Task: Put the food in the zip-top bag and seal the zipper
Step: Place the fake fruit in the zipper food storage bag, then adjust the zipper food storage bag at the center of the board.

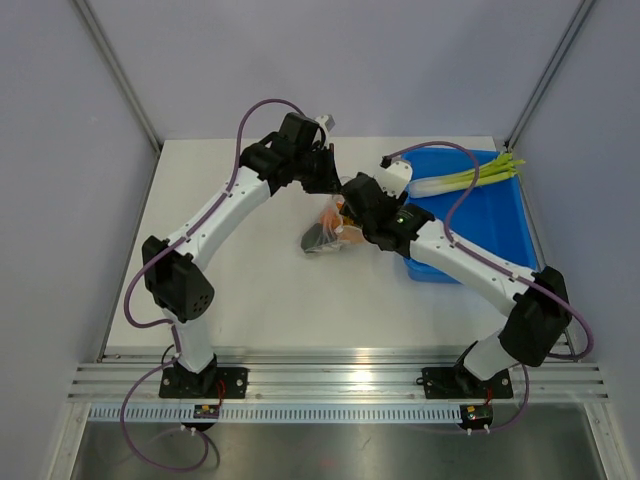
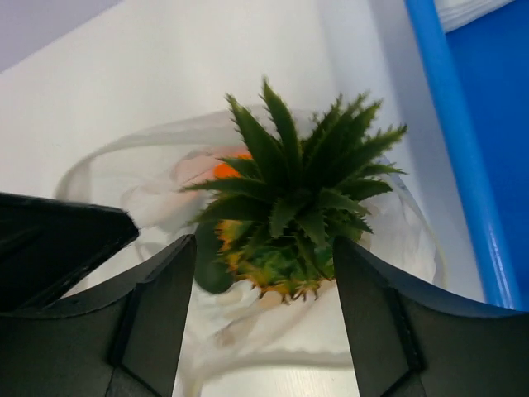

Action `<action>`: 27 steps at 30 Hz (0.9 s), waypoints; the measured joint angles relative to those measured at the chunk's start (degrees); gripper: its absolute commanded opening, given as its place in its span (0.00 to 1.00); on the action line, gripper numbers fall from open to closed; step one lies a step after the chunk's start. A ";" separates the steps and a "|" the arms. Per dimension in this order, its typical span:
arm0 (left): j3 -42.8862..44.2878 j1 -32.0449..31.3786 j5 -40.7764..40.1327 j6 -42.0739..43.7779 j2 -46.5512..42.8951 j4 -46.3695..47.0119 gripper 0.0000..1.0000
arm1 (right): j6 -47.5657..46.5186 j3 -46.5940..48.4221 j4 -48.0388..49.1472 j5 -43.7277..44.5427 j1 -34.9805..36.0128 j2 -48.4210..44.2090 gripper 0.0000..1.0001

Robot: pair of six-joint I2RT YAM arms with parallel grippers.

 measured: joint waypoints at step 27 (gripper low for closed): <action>-0.81 0.28 0.00 -0.13 0.00 0.92 0.00 | -4.11 -17.00 0.04 -21.16 -12.00 -13.31 0.48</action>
